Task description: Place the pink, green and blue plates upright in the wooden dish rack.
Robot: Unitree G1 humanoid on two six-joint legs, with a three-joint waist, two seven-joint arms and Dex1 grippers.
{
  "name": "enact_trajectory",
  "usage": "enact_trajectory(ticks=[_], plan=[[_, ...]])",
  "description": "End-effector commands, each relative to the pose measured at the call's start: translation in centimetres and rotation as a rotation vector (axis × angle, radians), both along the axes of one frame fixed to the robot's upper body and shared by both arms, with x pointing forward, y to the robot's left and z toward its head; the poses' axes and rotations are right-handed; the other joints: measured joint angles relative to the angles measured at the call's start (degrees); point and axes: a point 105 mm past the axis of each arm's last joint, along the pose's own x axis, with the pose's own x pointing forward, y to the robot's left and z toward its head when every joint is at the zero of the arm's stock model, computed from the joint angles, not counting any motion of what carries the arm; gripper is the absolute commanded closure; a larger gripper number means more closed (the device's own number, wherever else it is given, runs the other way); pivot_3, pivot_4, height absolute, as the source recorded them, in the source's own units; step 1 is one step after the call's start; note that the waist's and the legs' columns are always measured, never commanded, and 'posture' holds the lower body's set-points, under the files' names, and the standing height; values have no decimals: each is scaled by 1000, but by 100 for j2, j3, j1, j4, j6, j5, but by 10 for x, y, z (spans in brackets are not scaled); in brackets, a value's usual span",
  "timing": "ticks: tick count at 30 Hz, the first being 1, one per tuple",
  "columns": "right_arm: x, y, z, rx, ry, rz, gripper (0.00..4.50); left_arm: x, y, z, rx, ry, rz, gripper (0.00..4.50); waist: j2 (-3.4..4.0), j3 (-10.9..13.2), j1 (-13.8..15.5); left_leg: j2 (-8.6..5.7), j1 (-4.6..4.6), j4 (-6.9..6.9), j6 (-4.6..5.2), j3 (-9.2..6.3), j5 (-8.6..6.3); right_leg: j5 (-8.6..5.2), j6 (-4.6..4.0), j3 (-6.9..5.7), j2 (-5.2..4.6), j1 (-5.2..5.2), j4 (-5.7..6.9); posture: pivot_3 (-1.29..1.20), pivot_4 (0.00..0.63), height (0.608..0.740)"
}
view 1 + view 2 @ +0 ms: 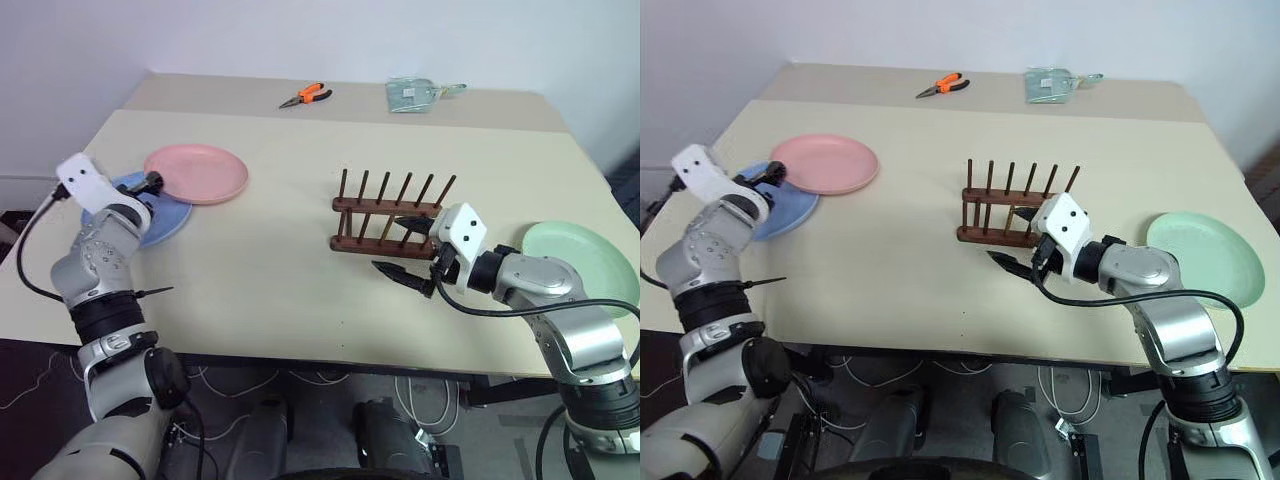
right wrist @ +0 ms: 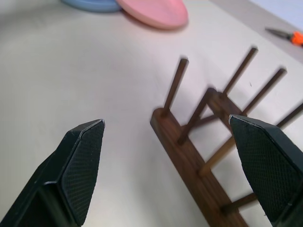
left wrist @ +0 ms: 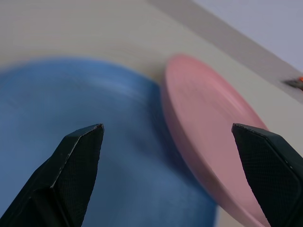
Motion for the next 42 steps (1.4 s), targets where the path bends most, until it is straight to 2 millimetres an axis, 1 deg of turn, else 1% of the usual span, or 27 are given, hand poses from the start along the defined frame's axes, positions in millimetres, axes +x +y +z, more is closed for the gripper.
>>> enact_trajectory(ticks=[1,3,4,6,7,8,10,12,13,14,16,17,18,19,21,23,25,27,29,30,31,33,35,38,40,41,42], plan=[[-5,3,12,21,-49,11,201,8,-4,11,-88,-43,-22,54,0,0,-7,0,0,-3,0,0,0,0,0,0,0,-3,1,0,150,732],[-6,3,12,22,-53,8,201,12,-4,7,-129,-39,-24,54,1,0,-25,2,0,-4,-1,1,0,0,0,-2,1,-4,3,0,150,732],[-7,2,12,21,-55,3,201,14,-1,6,-154,-42,-14,286,0,0,-29,2,0,-4,-1,1,0,0,-1,-2,1,-5,3,0,150,732],[-8,0,12,18,-62,-10,201,19,0,4,-200,-53,-14,904,1,0,-50,2,0,-4,-1,1,0,0,-1,-2,1,-5,3,0,150,732],[-9,-1,12,16,-65,-16,201,20,-1,4,-211,-59,-23,1348,0,1,-64,2,0,-4,-1,1,0,0,-1,-2,1,-5,3,0,150,732],[-9,-1,12,15,-66,-19,201,22,-1,4,-217,-62,-29,1914,0,1,-81,2,0,-5,-1,1,0,0,-1,-3,1,-5,2,0,150,732],[-10,-2,12,14,-70,-24,201,23,-3,5,-215,-70,-44,2891,-1,1,-117,2,0,-5,-1,1,0,0,-1,-3,1,-4,2,0,150,732],[-9,-5,16,1,-95,-42,201,25,-2,6,-220,-74,-38,3996,0,1,-125,2,0,-5,-1,1,0,0,-1,-3,1,-3,2,0,150,732],[-9,-8,20,-7,-118,-54,201,26,-2,13,-210,-102,-42,4453,0,1,-127,2,0,-5,-1,1,0,0,-1,-3,1,-4,3,0,150,732],[-9,-9,23,-13,-134,-61,201,26,-2,18,-202,-123,-46,4453,0,1,-130,2,0,-5,-1,1,0,0,-1,-3,1,-4,3,0,150,732],[-8,-10,30,-22,-163,-68,201,25,-5,39,-172,-225,-71,4453,-3,4,-128,2,0,-5,-1,1,0,0,-1,-2,1,-5,2,0,150,732],[-6,-10,35,-20,-176,-68,201,23,-12,55,-137,-287,-109,4453,-5,5,-130,3,-1,-5,-1,1,0,0,-1,-3,1,-6,2,0,150,732],[-3,-10,40,-18,-185,-71,100,22,-23,70,-99,-336,-154,4489,-7,10,-137,3,-1,-6,-1,1,0,1,-1,-3,1,-6,1,0,150,732],[0,-8,45,-16,-190,-70,100,20,-37,83,-81,-375,-206,4489,-8,12,-131,4,-4,-5,-2,2,0,1,-2,-2,0,-9,2,0,150,732],[2,2,56,-29,-241,-34,100,16,-73,108,-27,-446,-332,4489,-7,12,-126,4,-8,-5,-6,2,2,2,-4,-2,-1,-11,1,0,150,732],[8,17,71,-58,-354,-17,100,10,-113,131,12,-504,-451,4489,-7,12,-100,2,-10,-4,-6,-1,2,2,-4,-4,-3,-8,0,0,150,732],[16,30,81,-141,-491,-9,100,2,-151,147,32,-534,-557,4489,-7,12,-97,-2,-10,-3,-6,0,2,2,-3,-6,-6,-5,-5,0,150,732],[24,40,89,-214,-614,-11,100,-4,-182,152,61,-523,-648,4489,-7,12,-119,-4,-10,-4,-6,1,2,3,-2,-7,-7,-3,-11,0,150,732],[37,45,93,-305,-736,-56,100,-15,-209,160,84,-553,-727,4489,-6,13,-159,-5,-10,-7,-6,3,2,2,-2,-7,-7,-4,-12,0,150,732],[41,46,93,-332,-766,-64,100,-19,-216,162,78,-566,-746,4489,-5,13,-168,-3,-9,-9,-6,8,2,2,-2,-4,-7,-9,-10,0,150,732],[45,48,90,-371,-798,-58,100,-22,-224,164,31,-567,-768,4489,-4,14,-172,-3,-9,-9,-7,9,3,2,-2,-3,-7,-13,-6,0,150,732],[57,46,85,-484,-883,-98,100,-29,-239,162,9,-555,-811,4489,-2,15,-172,0,-8,-11,-7,9,3,2,-2,-3,-4,-18,2,0,150,732],[65,43,82,-546,-941,-131,100,-32,-247,159,-1,-541,-832,4489,0,16,-159,1,-9,-11,-8,10,4,2,-3,-2,-3,-21,4,0,150,732],[71,31,76,-590,-978,-193,925,-33,-248,155,-48,-520,-835,4500,2,18,-146,0,-9,-10,-8,12,4,2,-3,1,-2,-21,2,0,150,732],[74,24,72,-630,-1004,-215,2005,-33,-249,151,-59,-505,-847,4500,2,18,-135,0,-9,-9,-8,12,4,2,-3,1,-2,-19,1,0,150,732],[74,23,72,-629,-1010,-225,2443,-34,-250,149,-49,-496,-856,4500,2,18,-134,0,-9,-9,-8,12,4,2,-3,1,-2,-18,1,0,150,732],[74,22,72,-625,-1015,-233,3052,-34,-251,147,-46,-489,-866,4500,2,18,-135,-1,-9,-9,-8,12,4,2,-3,1,-3,-18,1,0,150,732]])
